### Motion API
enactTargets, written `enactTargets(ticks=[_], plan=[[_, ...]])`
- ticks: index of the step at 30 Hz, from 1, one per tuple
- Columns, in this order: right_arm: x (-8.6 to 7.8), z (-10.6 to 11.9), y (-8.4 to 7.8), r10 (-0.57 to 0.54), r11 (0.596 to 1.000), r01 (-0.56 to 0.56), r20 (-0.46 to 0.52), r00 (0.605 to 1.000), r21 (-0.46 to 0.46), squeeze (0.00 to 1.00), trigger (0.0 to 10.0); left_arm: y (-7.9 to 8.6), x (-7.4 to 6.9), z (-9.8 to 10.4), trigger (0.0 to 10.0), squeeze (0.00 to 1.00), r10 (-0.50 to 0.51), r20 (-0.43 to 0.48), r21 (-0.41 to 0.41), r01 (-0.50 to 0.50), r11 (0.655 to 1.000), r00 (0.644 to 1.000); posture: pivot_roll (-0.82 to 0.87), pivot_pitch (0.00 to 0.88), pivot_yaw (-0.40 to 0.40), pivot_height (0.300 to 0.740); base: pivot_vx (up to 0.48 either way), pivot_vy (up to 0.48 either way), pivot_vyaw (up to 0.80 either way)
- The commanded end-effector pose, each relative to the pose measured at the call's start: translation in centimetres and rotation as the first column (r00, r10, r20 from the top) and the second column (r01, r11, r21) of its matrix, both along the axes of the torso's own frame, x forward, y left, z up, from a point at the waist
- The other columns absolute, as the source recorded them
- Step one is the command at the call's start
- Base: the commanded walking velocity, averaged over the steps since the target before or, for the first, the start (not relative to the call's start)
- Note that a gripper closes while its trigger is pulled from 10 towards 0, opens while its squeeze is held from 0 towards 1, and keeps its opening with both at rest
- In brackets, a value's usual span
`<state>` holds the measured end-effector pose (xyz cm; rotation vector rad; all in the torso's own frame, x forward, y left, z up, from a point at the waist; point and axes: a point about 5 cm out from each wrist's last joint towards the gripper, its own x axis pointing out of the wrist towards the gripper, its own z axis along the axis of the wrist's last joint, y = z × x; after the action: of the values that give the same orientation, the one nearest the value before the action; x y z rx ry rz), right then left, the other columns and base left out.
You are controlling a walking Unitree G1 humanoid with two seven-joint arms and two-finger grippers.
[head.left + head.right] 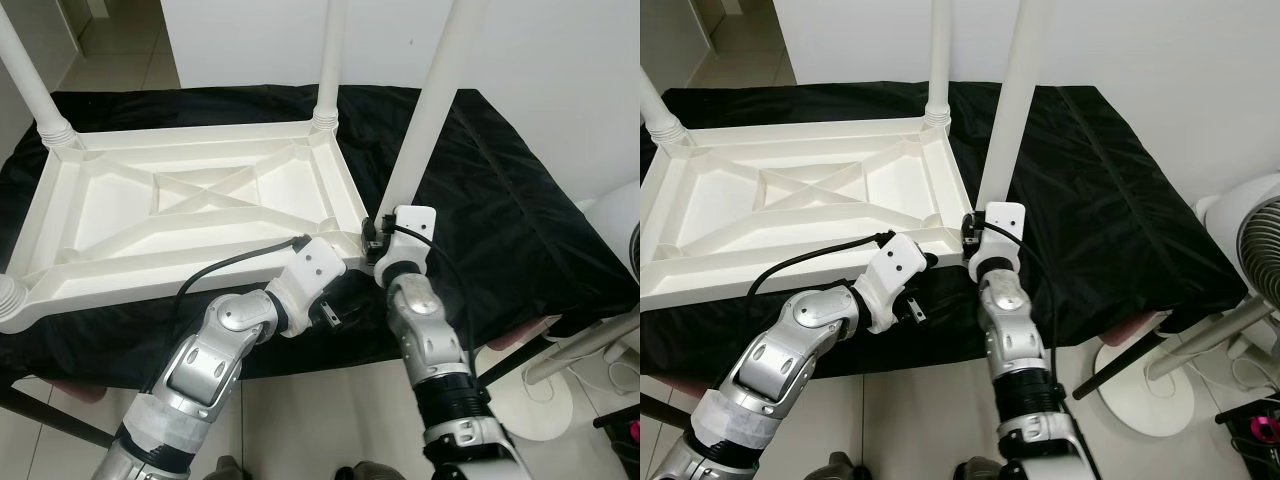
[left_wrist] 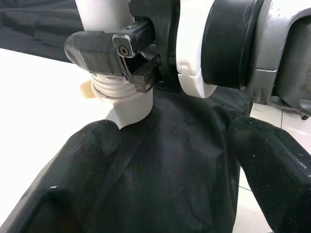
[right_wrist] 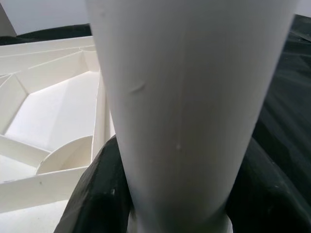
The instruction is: Building children table
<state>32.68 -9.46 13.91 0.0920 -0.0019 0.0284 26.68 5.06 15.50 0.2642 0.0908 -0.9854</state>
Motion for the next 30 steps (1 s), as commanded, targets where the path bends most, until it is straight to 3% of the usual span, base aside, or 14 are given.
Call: enactTargets(ticks=[1, 4, 5, 11, 21, 23, 24, 25, 26, 27, 28, 29, 30], plan=[[-0.6, -1.4, 0.7, 0.010, 1.000, -0.009, -0.085, 0.996, 0.018, 0.00, 10.0, 0.0, -0.2, -0.1, 10.0, 0.00, 0.025, 0.006, 0.009, -0.025, 1.000, 1.000, -0.05, 0.034, -0.025, 0.740, 0.000, 0.000, 0.00], [-0.6, -1.3, 0.3, 0.007, 1.000, -0.006, -0.077, 0.997, 0.013, 0.00, 10.0, 0.0, -0.2, -0.1, 10.0, 0.00, 0.025, 0.004, 0.010, -0.025, 1.000, 1.000, -0.05, 0.035, -0.027, 0.740, 0.000, 0.000, 0.00], [-0.7, -1.1, -0.1, 0.027, 0.999, -0.025, -0.059, 0.998, 0.028, 1.00, 10.0, 0.0, -0.2, -0.1, 10.0, 0.00, 0.026, 0.003, 0.010, -0.026, 1.000, 1.000, -0.05, 0.033, -0.029, 0.740, 0.000, 0.000, 0.00], [-1.2, -0.6, -1.6, 0.070, 0.997, -0.070, 0.020, 0.997, 0.032, 1.00, 10.0, 0.0, -0.3, -0.2, 10.0, 0.00, 0.030, 0.002, 0.010, -0.030, 0.999, 1.000, -0.05, 0.027, -0.035, 0.740, 0.000, 0.000, 0.00], [-1.2, -0.6, -1.6, 0.070, 0.997, -0.070, 0.020, 0.997, 0.032, 1.00, 10.0, 0.0, -0.3, -0.2, 10.0, 0.00, 0.030, 0.002, 0.010, -0.030, 0.999, 1.000, -0.05, 0.027, -0.035, 0.740, 0.000, 0.000, 0.00], [-1.5, -0.4, -2.2, 0.098, 0.995, -0.099, 0.049, 0.994, 0.025, 1.00, 10.0, 0.1, -0.3, -0.2, 10.0, 0.00, 0.031, 0.001, 0.010, -0.031, 0.999, 1.000, -0.05, 0.024, -0.034, 0.740, 0.000, 0.000, 0.00], [-1.3, -0.5, -3.6, 0.225, 0.974, -0.222, 0.078, 0.971, -0.038, 0.00, 10.0, 0.1, -0.3, -0.2, 10.0, 0.00, 0.029, 0.001, 0.011, -0.029, 1.000, 1.000, -0.05, 0.007, -0.018, 0.740, 0.000, 0.000, 0.00], [-1.3, -0.4, -4.7, 0.311, 0.949, -0.304, 0.085, 0.947, -0.086, 0.00, 10.0, 0.1, -0.2, -0.2, 10.0, 0.00, 0.027, 0.000, 0.012, -0.027, 1.000, 1.000, -0.05, 0.007, -0.018, 0.740, 0.000, 0.000, 0.00], [-1.3, -0.4, -4.7, 0.311, 0.949, -0.304, 0.085, 0.947, -0.086, 0.00, 10.0, 0.1, -0.2, -0.2, 10.0, 0.00, 0.027, 0.000, 0.012, -0.027, 1.000, 1.000, -0.05, 0.007, -0.018, 0.740, 0.000, 0.000, 0.00], [-0.9, -0.2, -5.5, 0.381, 0.920, -0.370, 0.084, 0.921, -0.128, 0.00, 10.0, 0.1, -0.1, -0.1, 10.0, 0.00, 0.024, 0.003, 0.014, -0.024, 1.000, 1.000, -0.05, 0.003, -0.015, 0.740, 0.000, 0.000, 0.00], [-0.9, -0.2, -5.5, 0.381, 0.920, -0.370, 0.084, 0.921, -0.128, 0.00, 10.0, 0.1, -0.1, -0.1, 10.0, 0.00, 0.024, 0.003, 0.014, -0.024, 1.000, 1.000, -0.05, 0.003, -0.015, 0.740, 0.000, 0.000, 0.00], [-0.3, 0.0, -5.6, 0.471, 0.874, -0.455, 0.066, 0.880, -0.174, 0.00, 10.0, 0.2, 0.1, 0.0, 10.0, 0.00, 0.023, 0.007, 0.016, -0.023, 1.000, 1.000, -0.06, 0.005, 0.005, 0.740, 0.000, 0.000, 0.00], [-0.3, 0.0, -5.6, 0.471, 0.874, -0.455, 0.066, 0.880, -0.174, 0.00, 10.0, 0.2, 0.1, 0.0, 10.0, 0.00, 0.023, 0.007, 0.016, -0.023, 1.000, 1.000, -0.06, 0.005, 0.005, 0.740, 0.000, 0.000, 0.00]])
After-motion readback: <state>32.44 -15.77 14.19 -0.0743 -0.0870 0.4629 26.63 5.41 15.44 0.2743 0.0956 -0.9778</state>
